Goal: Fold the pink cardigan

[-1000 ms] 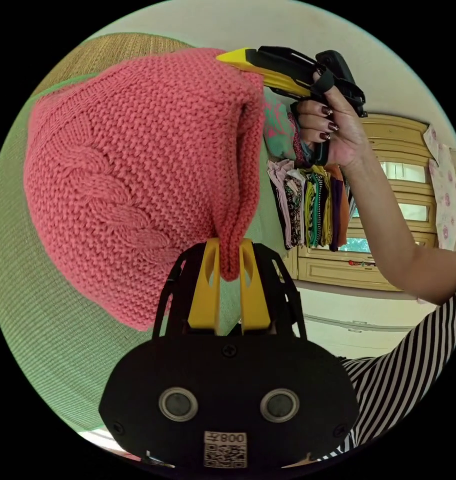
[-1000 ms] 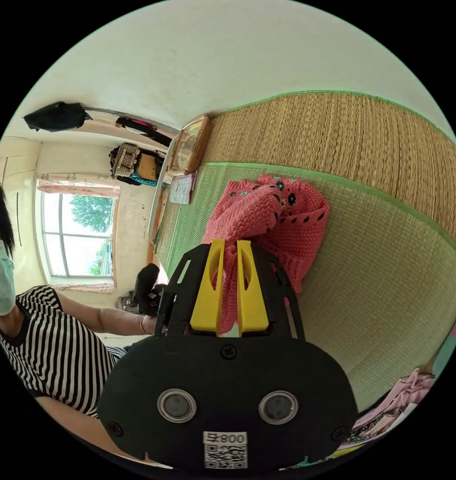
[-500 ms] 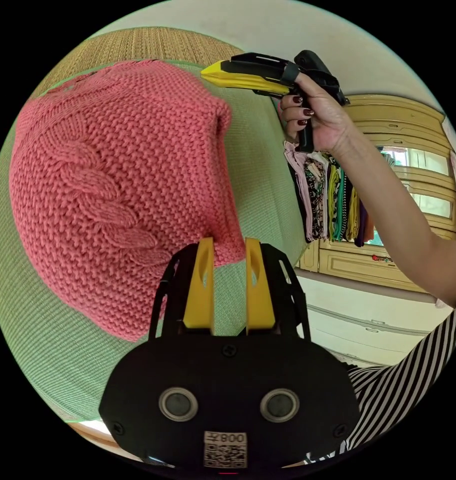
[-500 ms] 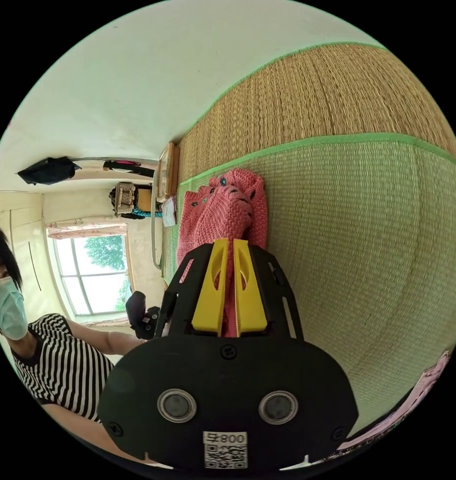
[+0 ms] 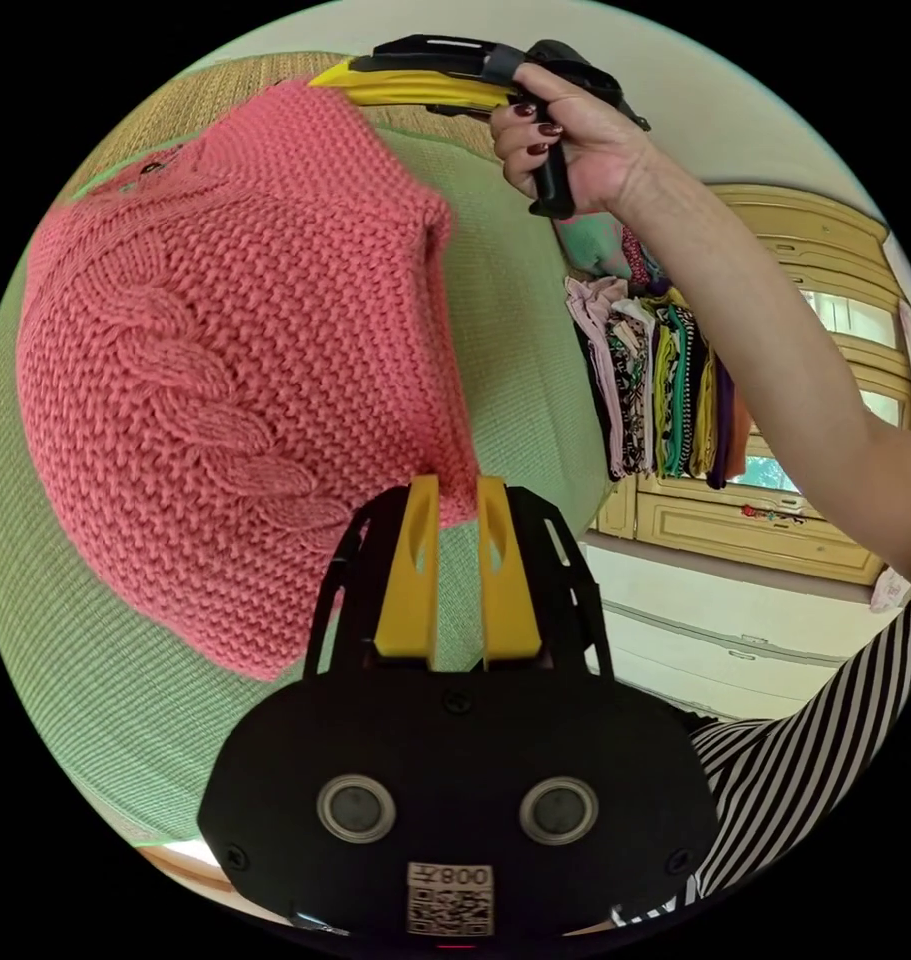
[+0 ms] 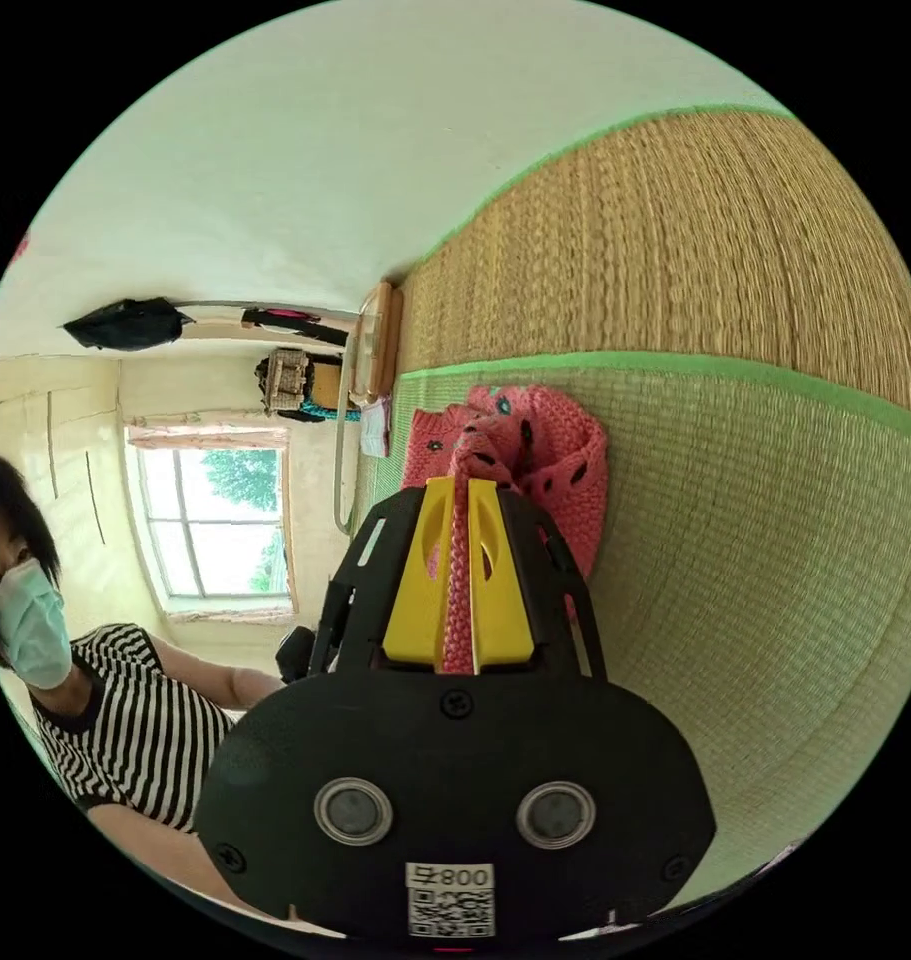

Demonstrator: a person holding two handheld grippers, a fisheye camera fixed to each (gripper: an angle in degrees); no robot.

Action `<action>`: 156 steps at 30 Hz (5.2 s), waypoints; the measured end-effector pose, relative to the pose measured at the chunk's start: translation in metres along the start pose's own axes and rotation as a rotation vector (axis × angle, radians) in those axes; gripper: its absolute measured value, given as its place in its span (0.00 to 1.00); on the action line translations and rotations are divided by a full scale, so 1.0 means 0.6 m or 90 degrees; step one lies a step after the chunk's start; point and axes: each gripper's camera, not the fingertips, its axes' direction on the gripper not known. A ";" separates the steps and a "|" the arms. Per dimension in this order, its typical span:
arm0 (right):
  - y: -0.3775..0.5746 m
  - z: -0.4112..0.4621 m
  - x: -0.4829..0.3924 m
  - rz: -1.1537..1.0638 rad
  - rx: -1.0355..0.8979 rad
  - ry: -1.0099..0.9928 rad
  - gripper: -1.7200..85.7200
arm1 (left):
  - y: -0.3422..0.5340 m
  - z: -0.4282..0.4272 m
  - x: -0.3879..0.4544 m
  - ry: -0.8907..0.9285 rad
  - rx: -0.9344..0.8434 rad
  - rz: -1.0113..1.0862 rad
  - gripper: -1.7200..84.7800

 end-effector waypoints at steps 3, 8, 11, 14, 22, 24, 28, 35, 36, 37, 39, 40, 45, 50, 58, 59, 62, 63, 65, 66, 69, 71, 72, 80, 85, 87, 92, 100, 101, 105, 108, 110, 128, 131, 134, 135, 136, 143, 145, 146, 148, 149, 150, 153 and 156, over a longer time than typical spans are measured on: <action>0.009 -0.017 0.008 -0.024 0.016 0.018 0.04 | -0.012 -0.002 0.016 -0.007 0.002 0.010 0.10; 0.038 0.001 0.113 0.087 0.004 0.028 0.04 | -0.040 0.013 0.005 0.024 -0.022 -0.021 0.11; 0.082 -0.021 0.135 0.106 0.066 0.020 0.04 | -0.037 -0.011 0.015 0.034 0.004 -0.010 0.11; 0.142 -0.046 0.151 0.128 0.100 0.038 0.03 | -0.036 -0.043 0.027 0.054 0.034 0.002 0.13; 0.289 0.012 0.210 0.199 0.070 -0.019 0.02 | -0.093 -0.108 0.044 0.001 0.101 0.022 0.12; 0.295 0.030 0.221 0.198 0.068 -0.040 0.02 | -0.096 -0.114 0.051 0.025 0.089 0.046 0.11; 0.299 0.058 0.235 0.189 0.062 -0.068 0.02 | -0.090 -0.138 0.059 -0.011 0.091 0.059 0.11; 0.300 0.090 0.234 0.166 0.043 -0.072 0.02 | -0.118 -0.138 -0.013 0.000 0.103 -0.004 0.08; 0.298 0.096 0.235 0.160 0.037 -0.070 0.02 | -0.116 -0.141 -0.015 0.009 0.110 -0.004 0.08; 0.297 0.103 0.237 0.156 0.034 -0.081 0.02 | -0.110 -0.150 -0.015 0.008 0.122 0.000 0.08; 0.293 0.116 0.240 0.152 0.025 -0.109 0.02 | -0.103 -0.159 -0.015 0.000 0.129 0.002 0.08; 0.291 0.124 0.239 0.146 0.020 -0.126 0.02 | -0.099 -0.163 -0.017 0.005 0.132 0.006 0.08; 0.286 0.160 0.234 0.143 -0.020 -0.165 0.02 | -0.090 -0.178 -0.027 0.026 0.157 0.028 0.07; 0.288 0.185 0.263 0.187 -0.042 -0.197 0.02 | -0.104 -0.156 -0.050 0.005 0.102 0.035 0.06; 0.383 0.126 0.247 0.219 0.085 -0.190 0.02 | -0.092 -0.160 -0.074 -0.029 0.086 0.051 0.05; 0.392 0.121 0.239 0.217 0.094 -0.184 0.02 | -0.093 -0.161 -0.076 -0.041 0.079 0.058 0.05; 0.408 0.128 0.184 0.173 0.082 -0.164 0.02 | -0.092 -0.160 -0.084 -0.060 0.064 0.073 0.05; 0.403 0.138 0.162 0.150 0.071 -0.151 0.02 | -0.092 -0.159 -0.086 -0.064 0.061 0.077 0.05; 0.388 0.153 0.137 0.125 0.058 -0.116 0.02 | -0.087 -0.161 -0.095 -0.077 0.057 0.090 0.05; 0.378 0.164 0.130 0.117 0.053 -0.084 0.02 | -0.085 -0.163 -0.099 -0.076 0.057 0.089 0.05; 0.367 0.189 0.136 0.126 0.052 -0.098 0.02 | -0.068 -0.181 -0.122 -0.050 0.068 0.066 0.04; 0.369 0.191 0.127 0.122 0.055 -0.083 0.02 | -0.035 -0.215 -0.135 -0.053 0.114 0.065 0.03; 0.374 0.192 0.118 0.118 0.057 -0.070 0.02 | -0.025 -0.222 -0.140 -0.054 0.126 0.062 0.03; 0.435 0.191 0.060 0.099 0.103 -0.044 0.04 | 0.066 -0.248 -0.256 0.051 0.174 -0.013 0.04; 0.505 0.206 0.013 0.108 0.051 0.039 0.15 | 0.163 -0.288 -0.324 0.084 0.218 -0.073 0.11; 0.528 0.220 0.007 0.121 0.031 0.040 0.18 | 0.205 -0.299 -0.360 0.113 0.237 -0.117 0.13; 0.562 0.258 0.008 0.151 -0.008 0.016 0.24 | 0.307 -0.287 -0.473 0.201 0.265 -0.276 0.22; 0.566 0.298 0.044 0.171 -0.036 -0.002 0.25 | 0.293 -0.232 -0.557 0.293 0.182 -0.250 0.26; 0.566 0.298 0.047 0.172 -0.035 -0.010 0.25 | 0.290 -0.225 -0.569 0.310 0.177 -0.248 0.26; 0.563 0.301 0.059 0.164 -0.048 -0.020 0.22 | 0.283 -0.210 -0.598 0.348 0.165 -0.233 0.26; 0.566 0.297 0.087 0.179 -0.036 -0.076 0.20 | 0.277 -0.198 -0.623 0.396 0.162 -0.219 0.24; 0.571 0.296 0.104 0.187 -0.031 -0.104 0.19 | 0.272 -0.190 -0.635 0.440 0.150 -0.208 0.23; 0.724 0.197 0.096 0.287 -0.073 -0.178 0.12 | 0.349 -0.196 -0.544 0.502 0.063 -0.256 0.18; 0.766 0.179 0.076 0.311 -0.084 -0.178 0.12 | 0.373 -0.198 -0.510 0.514 0.042 -0.274 0.18; 0.799 0.156 0.054 0.321 -0.084 -0.177 0.12 | 0.392 -0.205 -0.476 0.525 0.028 -0.288 0.17; 0.810 0.146 0.045 0.323 -0.085 -0.174 0.12 | 0.395 -0.206 -0.469 0.526 0.025 -0.290 0.17; 0.819 0.136 0.037 0.323 -0.087 -0.171 0.12 | 0.399 -0.211 -0.454 0.525 0.019 -0.291 0.17; 0.856 0.083 0.016 0.316 -0.085 -0.159 0.11 | 0.397 -0.231 -0.372 0.507 -0.020 -0.273 0.17; 0.865 0.058 0.018 0.313 -0.075 -0.156 0.11 | 0.391 -0.232 -0.353 0.506 -0.025 -0.271 0.16; 0.867 0.051 0.019 0.312 -0.072 -0.156 0.11 | 0.386 -0.232 -0.339 0.508 -0.027 -0.271 0.16; 0.873 0.021 0.027 0.308 -0.060 -0.158 0.11 | 0.376 -0.232 -0.317 0.510 -0.028 -0.267 0.16; 0.874 0.013 0.029 0.307 -0.058 -0.159 0.11 | 0.367 -0.232 -0.301 0.511 -0.029 -0.265 0.16; 0.876 -0.006 0.035 0.303 -0.051 -0.159 0.11 | 0.362 -0.232 -0.292 0.512 -0.029 -0.263 0.16; 0.872 -0.061 0.052 0.290 -0.031 -0.163 0.11 | 0.330 -0.233 -0.245 0.513 -0.027 -0.251 0.16; 0.856 -0.131 0.075 0.265 -0.006 -0.169 0.11 | 0.282 -0.238 -0.191 0.517 -0.011 -0.237 0.16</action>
